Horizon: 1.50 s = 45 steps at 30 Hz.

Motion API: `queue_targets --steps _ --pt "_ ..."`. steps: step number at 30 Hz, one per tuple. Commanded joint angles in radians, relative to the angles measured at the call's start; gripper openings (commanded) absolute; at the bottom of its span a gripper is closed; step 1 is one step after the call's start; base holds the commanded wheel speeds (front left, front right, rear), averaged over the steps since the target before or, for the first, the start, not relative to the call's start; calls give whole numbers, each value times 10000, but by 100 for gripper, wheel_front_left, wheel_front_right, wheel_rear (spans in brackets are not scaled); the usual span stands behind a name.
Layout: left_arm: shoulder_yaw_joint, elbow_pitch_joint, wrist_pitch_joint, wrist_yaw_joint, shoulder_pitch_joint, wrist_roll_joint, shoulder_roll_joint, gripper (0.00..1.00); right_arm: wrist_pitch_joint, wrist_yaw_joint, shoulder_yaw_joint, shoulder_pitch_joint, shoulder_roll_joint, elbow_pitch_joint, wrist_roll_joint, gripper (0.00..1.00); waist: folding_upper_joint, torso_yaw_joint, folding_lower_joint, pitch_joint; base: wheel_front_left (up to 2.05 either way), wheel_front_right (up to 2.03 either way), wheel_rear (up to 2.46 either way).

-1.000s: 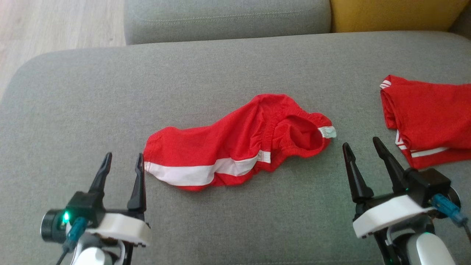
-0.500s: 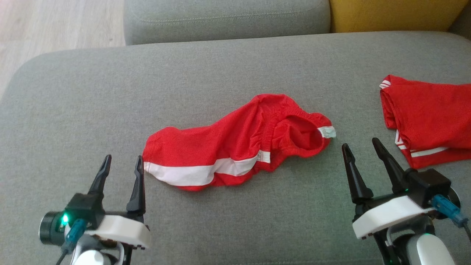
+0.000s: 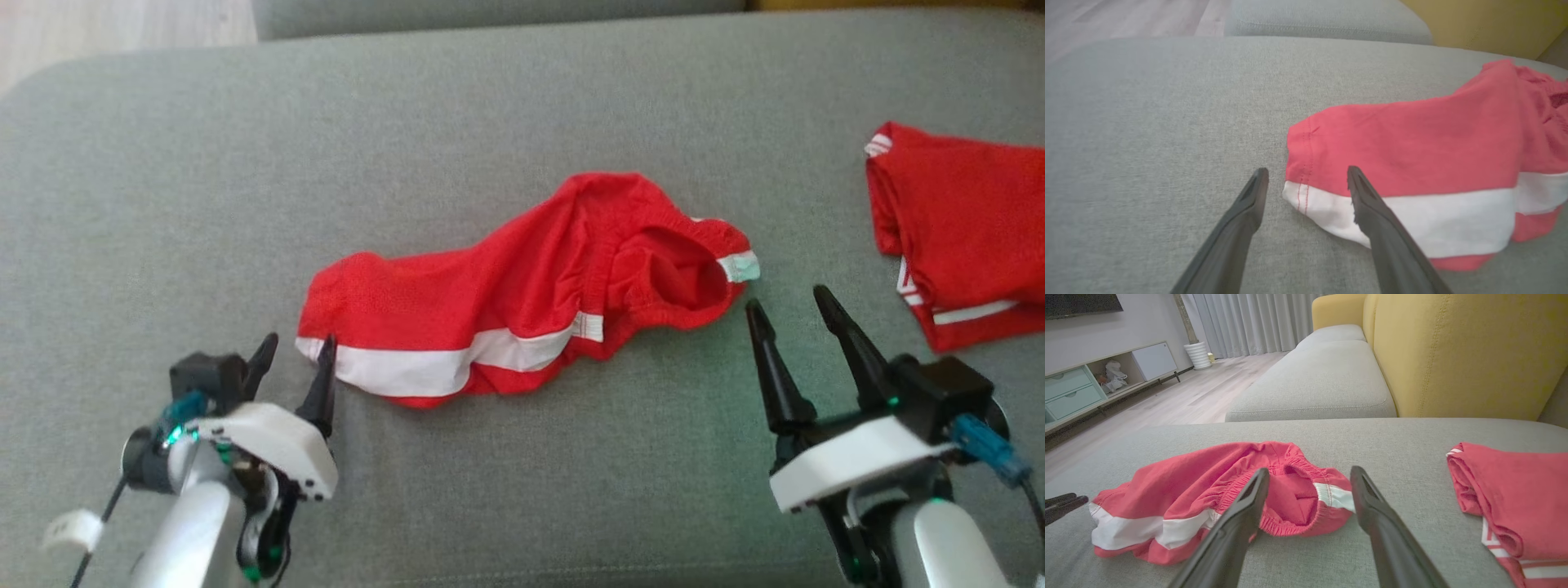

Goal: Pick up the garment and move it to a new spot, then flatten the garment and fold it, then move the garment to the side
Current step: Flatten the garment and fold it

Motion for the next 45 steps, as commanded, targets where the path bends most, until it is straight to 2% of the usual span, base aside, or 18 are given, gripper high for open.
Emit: queue_targets --steps 1,5,6,8,12,17,22,29,30,31,32,33,40,45 --pt "385 -139 -37 -13 -441 -32 152 100 -50 67 253 -446 4 -313 63 100 0 -95 0 195 0 0 0" --pt "425 1120 -26 -238 -965 -279 27 98 -111 67 355 -559 21 -98 97 100 0 -223 0 405 0 0 0" --pt "429 1354 -98 -239 -1052 -280 17 68 -128 67 379 -576 24 -47 107 100 0 -246 0 431 0 0 0" --pt "430 1747 -231 -322 -1173 -346 -38 0 -130 67 421 -597 31 68 156 100 0 -269 0 469 0 0 0" --pt "362 2301 -571 -421 -1416 -373 -152 0 -81 67 798 -702 9 336 271 100 0 -223 0 537 0 0 0" --pt "289 2578 -929 -548 -1690 -377 -235 0 145 67 2032 -1007 -208 982 581 100 0 -16 0 618 0 0 0" --pt "149 2806 -1177 -672 -2043 -336 -393 0 57 67 3100 -1801 -222 2344 1150 100 0 297 0 735 0 0 0" --pt "23 3052 -1439 -759 -2300 -315 -621 0 -405 67 3388 -3028 -32 4356 1593 100 0 634 0 805 0 0 0" --pt "22 3071 -1471 -766 -2315 -316 -639 0 -433 67 3439 -3145 -15 4578 1659 83 0 664 0 806 0 0 0" --pt "22 3073 -1503 -766 -2323 -317 -663 0 -440 67 3511 -3245 -2 4776 1736 48 0 690 0 807 0 0 0" --pt "24 3073 -1529 -760 -2328 -316 -683 0 -486 67 3573 -3336 7 4935 1784 31 0 710 0 810 0 0 0" --pt "31 3065 -1553 -759 -2332 -318 -699 0 -551 67 3630 -3411 13 5070 1825 0 0 729 0 811 0 0 0" --pt "254 2506 -1668 -607 -2279 -205 -632 0 -1102 67 3680 -3659 -90 5224 1858 0 0 724 0 739 0 0 0" --pt "788 678 -1682 -322 -1971 106 -459 0 -1332 67 3353 -3637 -440 4307 1809 0 0 555 0 527 0 0 0"
